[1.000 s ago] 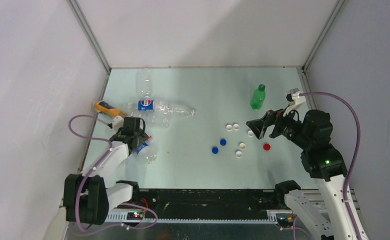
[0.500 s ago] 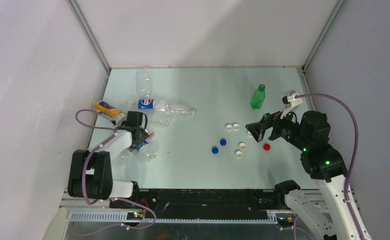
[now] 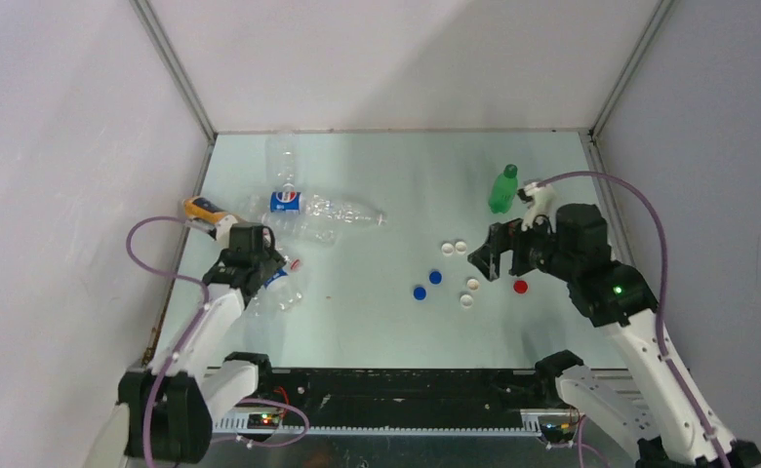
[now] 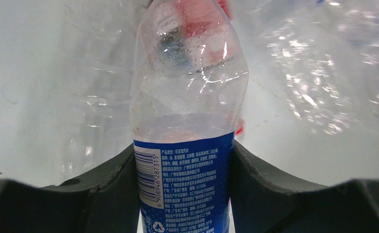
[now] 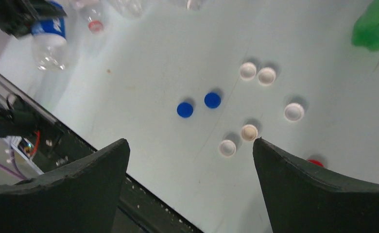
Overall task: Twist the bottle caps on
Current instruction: Pick up the plastic bottle at the center of the board.
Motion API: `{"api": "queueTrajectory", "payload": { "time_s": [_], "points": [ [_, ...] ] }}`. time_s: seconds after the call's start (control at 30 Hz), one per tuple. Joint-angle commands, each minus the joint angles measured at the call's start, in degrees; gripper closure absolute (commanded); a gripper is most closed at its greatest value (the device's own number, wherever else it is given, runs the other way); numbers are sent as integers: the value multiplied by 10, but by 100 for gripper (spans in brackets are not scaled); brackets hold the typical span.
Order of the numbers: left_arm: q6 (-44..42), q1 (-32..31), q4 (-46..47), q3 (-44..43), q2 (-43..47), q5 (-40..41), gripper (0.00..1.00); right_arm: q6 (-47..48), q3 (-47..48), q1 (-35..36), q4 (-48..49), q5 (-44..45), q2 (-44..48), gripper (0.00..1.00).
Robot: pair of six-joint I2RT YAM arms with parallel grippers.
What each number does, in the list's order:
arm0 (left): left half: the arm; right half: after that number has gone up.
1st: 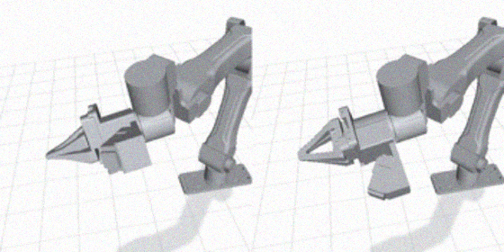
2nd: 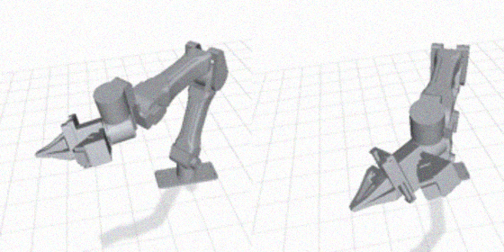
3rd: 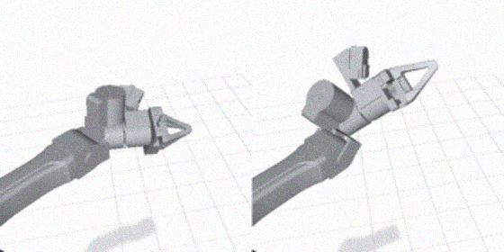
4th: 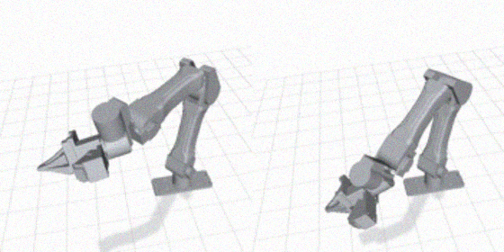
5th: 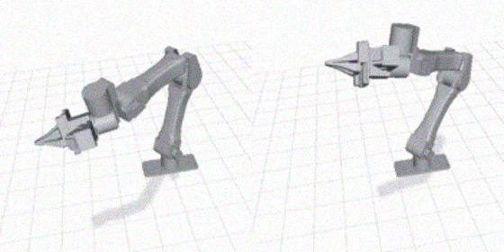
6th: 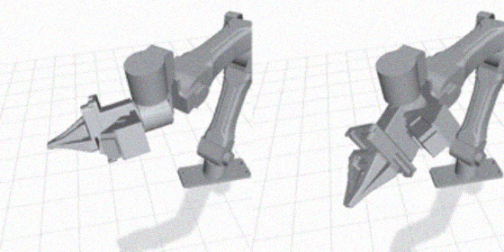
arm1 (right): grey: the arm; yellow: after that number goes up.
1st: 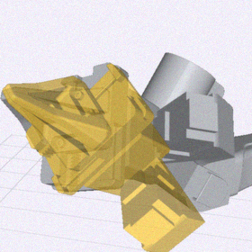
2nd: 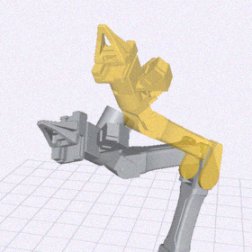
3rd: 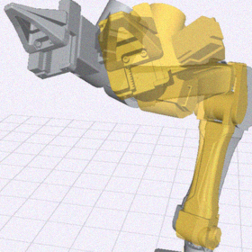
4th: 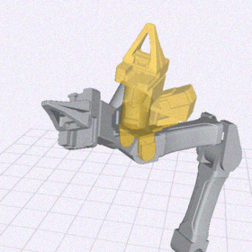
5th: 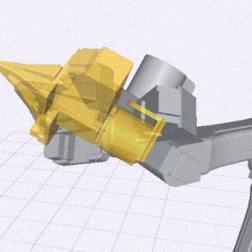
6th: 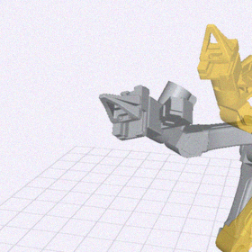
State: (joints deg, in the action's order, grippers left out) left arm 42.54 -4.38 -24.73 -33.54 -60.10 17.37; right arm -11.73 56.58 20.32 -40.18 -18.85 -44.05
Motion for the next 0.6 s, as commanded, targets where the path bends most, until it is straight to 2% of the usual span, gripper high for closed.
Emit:
{"api": "queueTrajectory", "payload": {
  "time_s": [0.0, 0.07, 0.27, 0.47, 0.57],
  "points": [
    [-98, 2, 22, 21, 94, -50, 60, 20, 29, 63, -43, 96, -39, 1],
    [-142, 0, 43, 32, 145, -85, 60, 17, 31, 110, -49, 133, -62, 1],
    [-282, -6, 127, 56, 288, -241, 61, -15, 41, 165, -61, 184, -159, 1],
    [-422, -7, 191, 70, 352, -388, 58, -60, 64, 206, -68, 224, -261, 6],
    [-505, -7, 194, 67, 363, -436, 57, -89, 68, 223, -59, 230, -301, 9]
  ]
}}
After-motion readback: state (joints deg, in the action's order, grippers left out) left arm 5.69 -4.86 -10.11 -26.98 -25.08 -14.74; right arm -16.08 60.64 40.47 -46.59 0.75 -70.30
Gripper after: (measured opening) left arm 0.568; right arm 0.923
